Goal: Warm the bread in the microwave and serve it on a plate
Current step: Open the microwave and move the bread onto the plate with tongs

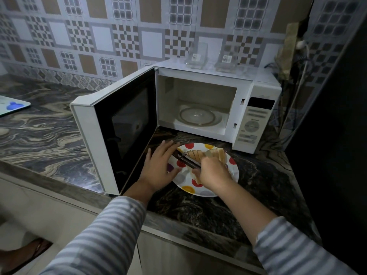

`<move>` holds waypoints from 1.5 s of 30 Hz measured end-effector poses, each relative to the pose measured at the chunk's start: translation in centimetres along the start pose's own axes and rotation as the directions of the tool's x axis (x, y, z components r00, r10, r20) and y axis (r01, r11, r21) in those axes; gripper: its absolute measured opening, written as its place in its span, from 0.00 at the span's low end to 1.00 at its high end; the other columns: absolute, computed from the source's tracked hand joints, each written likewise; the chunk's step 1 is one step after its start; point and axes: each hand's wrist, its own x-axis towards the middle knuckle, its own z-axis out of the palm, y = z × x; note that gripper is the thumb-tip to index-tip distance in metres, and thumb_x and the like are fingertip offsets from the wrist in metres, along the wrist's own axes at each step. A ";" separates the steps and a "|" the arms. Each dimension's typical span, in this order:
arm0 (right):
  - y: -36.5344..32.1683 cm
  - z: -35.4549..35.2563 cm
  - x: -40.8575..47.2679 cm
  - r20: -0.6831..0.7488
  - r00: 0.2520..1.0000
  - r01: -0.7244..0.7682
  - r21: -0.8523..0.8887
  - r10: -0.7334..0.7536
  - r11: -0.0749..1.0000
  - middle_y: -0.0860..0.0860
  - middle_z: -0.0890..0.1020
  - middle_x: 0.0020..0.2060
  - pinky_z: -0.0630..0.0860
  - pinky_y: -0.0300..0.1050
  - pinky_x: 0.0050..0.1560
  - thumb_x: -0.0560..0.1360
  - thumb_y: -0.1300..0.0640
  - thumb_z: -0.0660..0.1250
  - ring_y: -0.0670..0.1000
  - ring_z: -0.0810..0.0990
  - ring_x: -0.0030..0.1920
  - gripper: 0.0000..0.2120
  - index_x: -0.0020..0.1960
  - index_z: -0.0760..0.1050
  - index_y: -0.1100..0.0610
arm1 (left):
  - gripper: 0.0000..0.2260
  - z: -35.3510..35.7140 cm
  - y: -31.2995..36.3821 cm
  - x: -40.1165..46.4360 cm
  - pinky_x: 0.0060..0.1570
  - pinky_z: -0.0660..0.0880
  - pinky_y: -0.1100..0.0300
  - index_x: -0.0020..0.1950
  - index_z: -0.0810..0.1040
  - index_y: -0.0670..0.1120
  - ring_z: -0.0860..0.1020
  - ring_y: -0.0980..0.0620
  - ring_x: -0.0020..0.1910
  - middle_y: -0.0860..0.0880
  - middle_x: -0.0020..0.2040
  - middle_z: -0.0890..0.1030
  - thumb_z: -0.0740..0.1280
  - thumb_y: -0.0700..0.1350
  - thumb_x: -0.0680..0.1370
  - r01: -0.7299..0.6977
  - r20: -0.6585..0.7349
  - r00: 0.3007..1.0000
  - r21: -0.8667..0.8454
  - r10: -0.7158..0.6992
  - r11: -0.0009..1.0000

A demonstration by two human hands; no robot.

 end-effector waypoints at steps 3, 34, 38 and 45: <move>-0.7 1.7 -0.3 -0.034 0.998 -0.042 0.038 0.043 0.998 0.55 0.79 0.48 0.68 0.41 0.35 0.80 0.51 0.62 0.54 0.77 0.43 0.14 0.55 0.77 0.61 | 0.36 1.5 0.2 -0.6 0.74 0.47 0.44 0.78 0.47 0.51 0.49 0.52 0.77 0.51 0.78 0.55 0.65 0.53 0.77 0.217 0.060 0.975 -0.065 -0.213 0.974; 13.4 5.7 3.0 -0.191 0.923 -0.291 0.216 0.333 0.932 0.53 0.60 0.76 0.49 0.60 0.74 0.81 0.46 0.52 0.55 0.54 0.76 0.24 0.76 0.55 0.44 | 0.23 4.6 -1.9 1.1 0.72 0.38 0.43 0.78 0.45 0.59 0.45 0.53 0.78 0.56 0.78 0.52 0.41 0.57 0.82 0.340 0.307 0.894 0.010 -0.327 0.940; 13.7 7.1 3.0 -0.003 0.942 -0.334 0.049 0.335 0.941 0.50 0.48 0.79 0.37 0.62 0.73 0.81 0.40 0.41 0.53 0.41 0.78 0.25 0.77 0.43 0.39 | 0.23 5.4 -2.2 0.9 0.73 0.37 0.42 0.77 0.42 0.61 0.41 0.56 0.77 0.58 0.79 0.47 0.39 0.57 0.81 0.256 0.281 0.915 0.149 -0.289 0.955; 13.6 7.1 3.2 0.020 0.952 -0.305 0.011 0.304 0.952 0.41 0.47 0.78 0.36 0.65 0.73 0.81 0.40 0.41 0.50 0.38 0.77 0.23 0.75 0.45 0.34 | 0.22 5.6 -2.3 1.1 0.72 0.37 0.41 0.77 0.48 0.62 0.42 0.55 0.77 0.59 0.78 0.48 0.40 0.57 0.82 0.247 0.277 0.919 0.153 -0.282 0.957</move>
